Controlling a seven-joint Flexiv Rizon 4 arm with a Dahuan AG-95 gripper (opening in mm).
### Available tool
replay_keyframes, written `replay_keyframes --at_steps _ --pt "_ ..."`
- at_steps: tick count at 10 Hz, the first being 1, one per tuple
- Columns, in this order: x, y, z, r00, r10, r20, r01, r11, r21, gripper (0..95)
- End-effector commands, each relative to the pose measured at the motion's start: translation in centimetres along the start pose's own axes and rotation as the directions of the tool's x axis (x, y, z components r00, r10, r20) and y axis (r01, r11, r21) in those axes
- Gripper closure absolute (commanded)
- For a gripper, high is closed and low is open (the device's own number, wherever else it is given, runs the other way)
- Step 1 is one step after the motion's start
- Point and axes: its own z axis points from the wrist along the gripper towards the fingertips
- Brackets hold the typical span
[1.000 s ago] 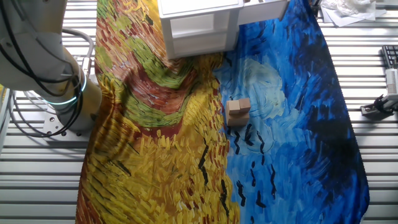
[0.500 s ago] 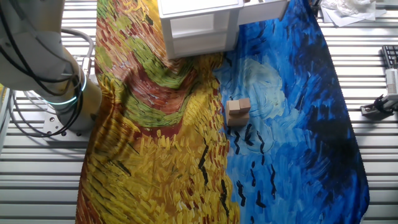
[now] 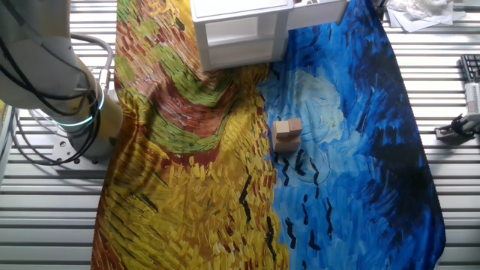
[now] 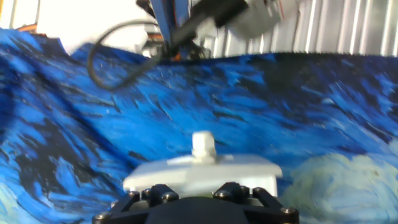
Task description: Take something out of a drawer
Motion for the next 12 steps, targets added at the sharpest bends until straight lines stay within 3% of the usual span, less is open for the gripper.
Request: replay_keyframes --at_steps 1,2,6,7,10,12 --pt "1.3 -0.7 0.2 0.999 0.012 0.031 -0.011 1.0 -0.007 57.0" --pt "1.6 -0.8 0.2 0.999 0.031 0.033 -0.031 0.999 -0.014 38.0" --pt "1.9 -0.6 -0.2 0.999 0.04 0.004 -0.04 0.999 -0.024 38.0" --pt "2.0 -0.7 -0.2 1.0 0.026 0.007 -0.025 0.999 -0.039 38.0" --pt "2.2 -0.8 0.0 0.999 0.04 -0.027 -0.042 0.997 -0.062 38.0" --pt "2.6 -1.1 0.3 0.998 0.053 -0.016 -0.054 0.996 -0.076 38.0"
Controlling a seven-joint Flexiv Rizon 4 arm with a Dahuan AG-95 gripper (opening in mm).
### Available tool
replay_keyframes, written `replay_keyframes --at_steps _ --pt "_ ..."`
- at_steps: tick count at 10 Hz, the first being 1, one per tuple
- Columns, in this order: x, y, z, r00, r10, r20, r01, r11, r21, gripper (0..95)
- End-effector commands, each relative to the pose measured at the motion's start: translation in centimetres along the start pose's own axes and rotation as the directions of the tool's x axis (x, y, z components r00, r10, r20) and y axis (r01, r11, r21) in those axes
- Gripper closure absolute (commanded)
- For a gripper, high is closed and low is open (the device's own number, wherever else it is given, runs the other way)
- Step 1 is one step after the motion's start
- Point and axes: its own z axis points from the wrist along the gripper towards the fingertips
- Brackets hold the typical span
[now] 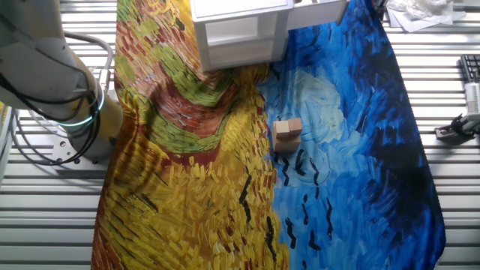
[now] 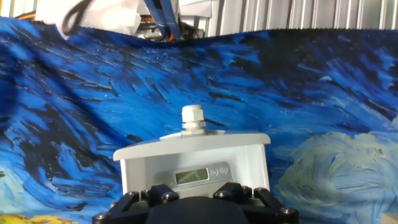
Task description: Take something out of a drawer
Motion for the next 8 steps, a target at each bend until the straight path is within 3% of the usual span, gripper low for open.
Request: replay_keyframes --at_steps 1,2,4,6,8 --pt "0.69 -0.47 0.41 1.0 0.005 0.017 -0.005 1.0 -0.026 38.0" --pt "0.88 -0.56 0.45 1.0 0.005 0.02 -0.004 0.999 -0.035 38.0" --pt "0.95 -0.56 0.41 1.0 0.004 0.021 -0.003 1.0 -0.024 38.0" --pt "0.99 -0.52 0.33 0.999 -0.01 0.036 0.009 0.999 0.032 38.0" --pt "1.0 -0.49 0.32 0.998 -0.043 0.034 0.042 0.999 0.023 38.0"
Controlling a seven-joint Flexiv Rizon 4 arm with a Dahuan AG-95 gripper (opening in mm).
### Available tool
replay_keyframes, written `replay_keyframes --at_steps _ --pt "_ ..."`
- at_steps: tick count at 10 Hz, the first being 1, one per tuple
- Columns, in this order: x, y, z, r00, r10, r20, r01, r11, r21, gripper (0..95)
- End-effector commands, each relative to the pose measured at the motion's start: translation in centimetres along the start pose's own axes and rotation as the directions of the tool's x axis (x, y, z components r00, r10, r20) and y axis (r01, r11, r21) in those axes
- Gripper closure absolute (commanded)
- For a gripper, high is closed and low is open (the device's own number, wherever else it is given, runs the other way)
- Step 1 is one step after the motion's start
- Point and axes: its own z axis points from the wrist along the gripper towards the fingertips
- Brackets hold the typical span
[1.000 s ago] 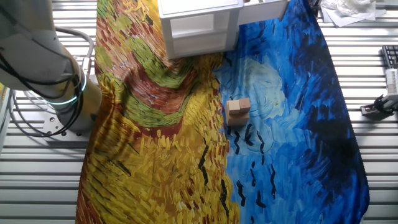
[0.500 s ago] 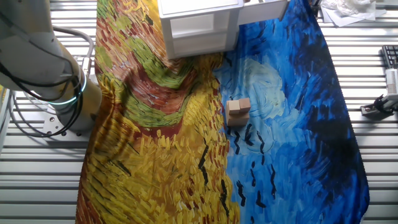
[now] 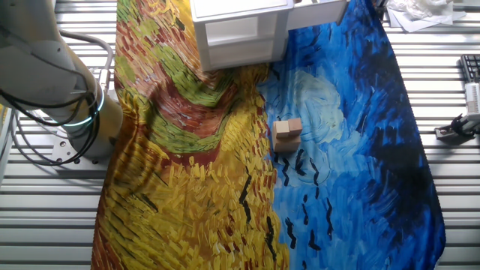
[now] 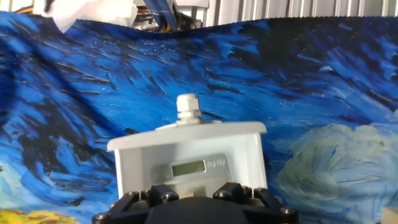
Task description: Take something out of a drawer
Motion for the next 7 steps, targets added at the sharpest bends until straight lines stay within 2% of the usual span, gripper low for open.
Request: replay_keyframes --at_steps 1,4,7 --pt "0.49 -0.33 -0.06 0.999 -0.036 0.017 0.036 0.999 -0.011 38.0" --pt "0.77 -0.3 -0.25 0.993 -0.116 0.002 0.116 0.993 -0.029 38.0" --pt "1.14 -0.03 -0.74 0.991 -0.133 -0.007 0.133 0.991 -0.028 38.0"
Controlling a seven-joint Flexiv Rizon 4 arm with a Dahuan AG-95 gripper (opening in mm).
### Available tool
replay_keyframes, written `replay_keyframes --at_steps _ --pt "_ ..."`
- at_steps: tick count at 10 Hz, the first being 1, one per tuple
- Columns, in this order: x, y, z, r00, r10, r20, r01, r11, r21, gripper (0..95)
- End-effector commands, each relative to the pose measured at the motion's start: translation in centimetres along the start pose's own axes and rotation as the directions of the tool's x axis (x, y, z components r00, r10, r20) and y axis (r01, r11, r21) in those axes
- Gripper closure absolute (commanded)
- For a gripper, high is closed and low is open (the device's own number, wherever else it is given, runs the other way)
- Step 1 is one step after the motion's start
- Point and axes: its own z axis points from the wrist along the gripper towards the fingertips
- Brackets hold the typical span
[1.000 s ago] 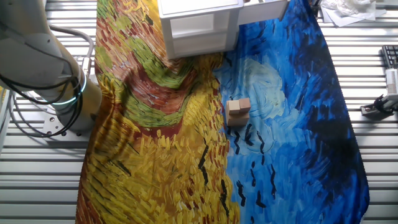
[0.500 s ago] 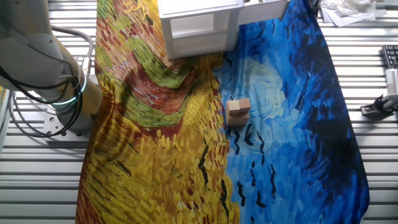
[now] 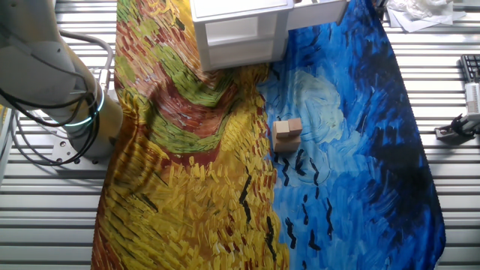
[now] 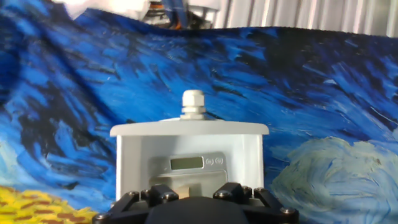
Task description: Take something out of a drawer
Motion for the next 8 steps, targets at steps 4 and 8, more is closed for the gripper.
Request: replay_keyframes --at_steps 4,8 --pt "1.5 0.2 1.1 1.0 0.01 -0.004 -0.01 1.0 0.0 38.0" --pt "2.2 0.4 2.1 1.0 0.013 0.004 -0.013 1.0 -0.004 38.0"
